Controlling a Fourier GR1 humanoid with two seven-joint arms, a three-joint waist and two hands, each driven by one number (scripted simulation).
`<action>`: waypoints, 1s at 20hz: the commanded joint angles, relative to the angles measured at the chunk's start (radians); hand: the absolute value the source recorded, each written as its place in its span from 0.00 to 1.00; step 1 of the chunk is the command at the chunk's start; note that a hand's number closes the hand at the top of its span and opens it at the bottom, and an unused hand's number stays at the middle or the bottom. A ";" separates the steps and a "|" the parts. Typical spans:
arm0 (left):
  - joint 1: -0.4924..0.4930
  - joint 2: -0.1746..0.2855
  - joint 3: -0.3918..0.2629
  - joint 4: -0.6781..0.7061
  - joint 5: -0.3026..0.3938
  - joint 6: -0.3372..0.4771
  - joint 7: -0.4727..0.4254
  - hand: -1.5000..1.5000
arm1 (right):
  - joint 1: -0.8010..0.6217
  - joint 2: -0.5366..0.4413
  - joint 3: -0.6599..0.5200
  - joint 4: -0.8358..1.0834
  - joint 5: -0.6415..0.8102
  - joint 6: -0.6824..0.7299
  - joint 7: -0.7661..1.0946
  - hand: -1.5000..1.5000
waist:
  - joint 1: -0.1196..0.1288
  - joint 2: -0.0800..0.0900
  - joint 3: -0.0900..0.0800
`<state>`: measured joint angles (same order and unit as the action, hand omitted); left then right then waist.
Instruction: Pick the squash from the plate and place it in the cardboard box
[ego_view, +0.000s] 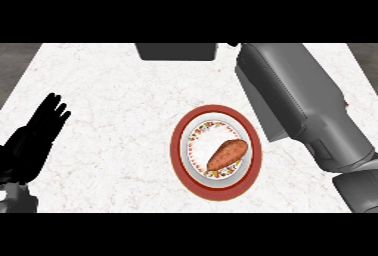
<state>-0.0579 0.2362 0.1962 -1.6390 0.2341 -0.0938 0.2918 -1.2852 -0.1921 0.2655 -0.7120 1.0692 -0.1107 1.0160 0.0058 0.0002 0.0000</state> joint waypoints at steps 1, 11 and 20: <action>0.019 0.013 0.020 0.031 -0.002 -0.027 -0.038 0.50 | 0.078 -0.017 -0.034 -0.003 0.016 -0.071 -0.014 1.00 | 0.002 0.001 0.000; 0.067 -0.035 -0.022 -0.019 -0.034 -0.008 -0.041 0.50 | 0.211 0.049 -0.149 0.066 -0.087 -0.077 -0.061 1.00 | 0.007 0.002 0.000; 0.053 -0.045 -0.020 -0.062 -0.038 0.017 0.008 0.50 | 0.354 0.035 -0.205 0.024 -0.123 -0.240 -0.262 0.00 | 0.001 0.000 0.000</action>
<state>-0.0202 0.2088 0.1868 -1.6883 0.2143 -0.0911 0.2981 -0.9969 -0.1658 0.0592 -0.6565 0.9477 -0.2995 0.8262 0.0112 -0.0057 -0.0022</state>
